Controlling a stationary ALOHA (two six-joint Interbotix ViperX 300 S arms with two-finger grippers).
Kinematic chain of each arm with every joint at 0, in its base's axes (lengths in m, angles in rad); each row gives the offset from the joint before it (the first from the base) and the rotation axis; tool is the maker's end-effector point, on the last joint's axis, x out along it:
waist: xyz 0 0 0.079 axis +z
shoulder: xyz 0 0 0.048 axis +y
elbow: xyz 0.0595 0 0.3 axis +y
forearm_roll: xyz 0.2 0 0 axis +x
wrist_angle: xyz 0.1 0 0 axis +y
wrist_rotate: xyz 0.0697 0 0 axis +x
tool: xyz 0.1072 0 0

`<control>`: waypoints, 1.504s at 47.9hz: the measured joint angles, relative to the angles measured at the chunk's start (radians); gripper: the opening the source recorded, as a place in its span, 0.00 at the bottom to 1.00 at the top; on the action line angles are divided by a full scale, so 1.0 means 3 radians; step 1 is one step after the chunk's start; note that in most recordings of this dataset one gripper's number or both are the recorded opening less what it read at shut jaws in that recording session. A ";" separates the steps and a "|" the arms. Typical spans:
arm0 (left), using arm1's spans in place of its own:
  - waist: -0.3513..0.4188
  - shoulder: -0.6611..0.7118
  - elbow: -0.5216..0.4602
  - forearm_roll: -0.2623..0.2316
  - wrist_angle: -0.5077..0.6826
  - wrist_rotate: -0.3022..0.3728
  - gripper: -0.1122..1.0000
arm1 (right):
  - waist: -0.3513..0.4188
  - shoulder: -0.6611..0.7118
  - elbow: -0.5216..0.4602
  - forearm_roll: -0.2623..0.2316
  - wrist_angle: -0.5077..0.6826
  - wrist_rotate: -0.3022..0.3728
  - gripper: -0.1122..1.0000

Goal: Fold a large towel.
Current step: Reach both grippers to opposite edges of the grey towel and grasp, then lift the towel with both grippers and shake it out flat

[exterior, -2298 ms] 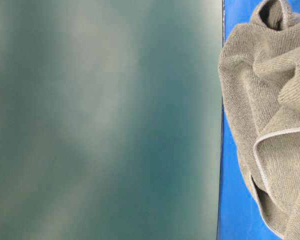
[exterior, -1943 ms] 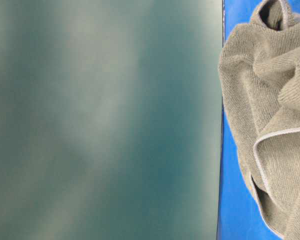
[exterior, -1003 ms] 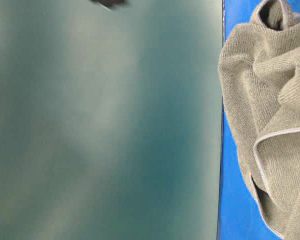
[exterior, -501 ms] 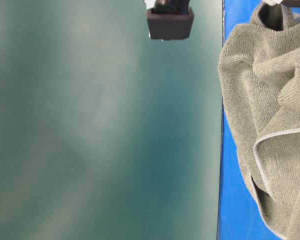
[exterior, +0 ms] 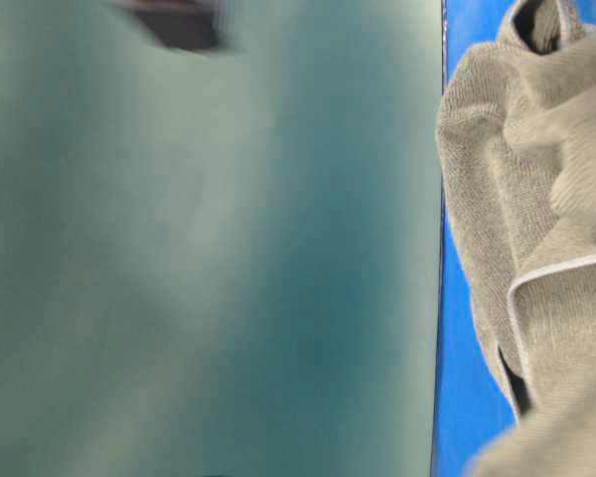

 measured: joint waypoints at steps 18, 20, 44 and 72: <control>0.0097 -0.1166 -0.0675 0.0015 0.1033 0.0634 0.11 | -0.0568 -0.1641 -0.0061 -0.0455 0.0654 0.0000 0.12; 0.0164 -0.1243 -0.0787 0.0015 0.1140 0.0685 0.11 | -0.0701 -0.1795 -0.0092 -0.0501 0.0716 0.0000 0.12; 0.0859 -0.1340 -0.2194 0.0020 0.2066 0.1028 0.11 | -0.1856 -0.2516 -0.1079 -0.0956 0.1503 -0.0036 0.12; -0.0476 -0.1524 -0.2869 -0.0020 0.2833 -0.0476 0.11 | -0.0598 -0.2485 -0.1606 0.0015 0.1401 -0.0026 0.12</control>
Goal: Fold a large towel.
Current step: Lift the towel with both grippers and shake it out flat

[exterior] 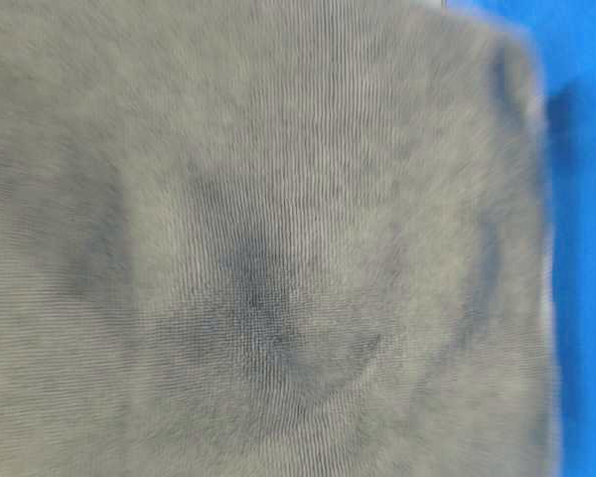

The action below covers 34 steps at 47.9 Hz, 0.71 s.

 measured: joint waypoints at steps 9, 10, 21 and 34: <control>-0.0041 -0.0036 -0.0031 0.0041 0.0056 -0.0082 0.11 | 0.0056 0.0031 -0.0010 -0.0056 -0.0123 0.0000 0.12; -0.0036 -0.0031 -0.0031 0.0046 0.0056 -0.0077 0.11 | 0.0051 0.0036 -0.0010 -0.0087 -0.0128 0.0000 0.12; 0.0608 -0.0005 0.0046 0.0061 0.0123 0.0041 0.11 | -0.0312 0.0041 0.0010 -0.0399 0.0051 0.0164 0.12; 0.1626 0.0271 0.0557 0.0061 0.0225 0.0159 0.11 | -0.1227 0.0159 0.0511 -0.0813 0.0649 0.0716 0.12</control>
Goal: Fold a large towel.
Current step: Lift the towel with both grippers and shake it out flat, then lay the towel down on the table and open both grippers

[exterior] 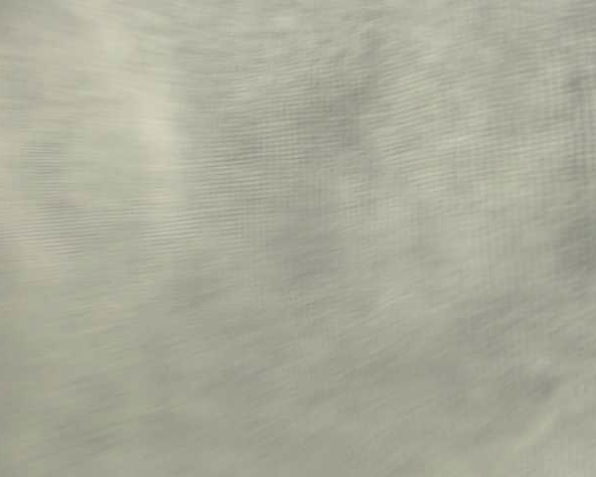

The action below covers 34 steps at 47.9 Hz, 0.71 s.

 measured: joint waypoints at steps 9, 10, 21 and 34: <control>0.0537 0.0245 0.0389 -0.0005 -0.0266 0.0302 0.11 | -0.0440 0.0118 0.0414 -0.0394 0.0092 0.0082 0.12; 0.0583 0.0281 0.0424 -0.0005 -0.0337 0.0332 0.11 | -0.0486 0.0148 0.0445 -0.0435 0.0087 0.0082 0.12; 0.0833 0.0634 0.0624 -0.0005 -0.1253 0.0956 0.11 | -0.1007 0.0481 0.0557 -0.0859 -0.0092 0.0082 0.12; 0.0741 0.0787 0.0849 -0.0041 -0.1345 0.1023 0.11 | -0.1064 0.0588 0.0793 -0.0762 -0.0194 0.0056 0.12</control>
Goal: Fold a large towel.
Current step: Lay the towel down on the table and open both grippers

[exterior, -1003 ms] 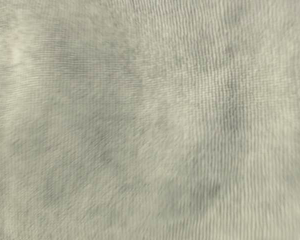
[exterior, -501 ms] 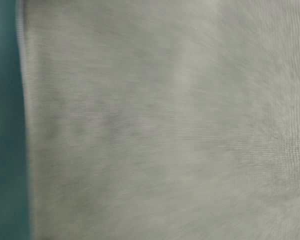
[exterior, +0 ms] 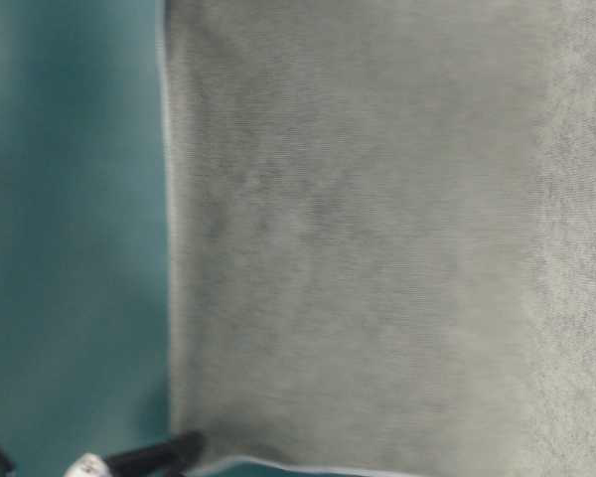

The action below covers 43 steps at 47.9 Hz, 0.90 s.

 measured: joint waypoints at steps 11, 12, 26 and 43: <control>-0.0680 -0.0112 0.0670 -0.0036 -0.0046 -0.0112 0.11 | 0.0491 -0.0205 0.0639 0.0547 -0.0015 0.0031 0.12; -0.0747 -0.0123 0.0716 -0.0036 -0.0061 -0.0143 0.11 | 0.0547 -0.0230 0.0690 0.0598 -0.0015 0.0036 0.12; -0.1447 0.0000 0.1447 -0.0041 -0.0685 -0.0711 0.11 | 0.1411 -0.0240 0.1319 0.1212 -0.0368 0.0399 0.12; -0.1943 0.0419 0.1882 -0.0036 -0.1544 -0.1058 0.11 | 0.2321 0.0414 0.1554 0.1283 -0.1222 0.0982 0.12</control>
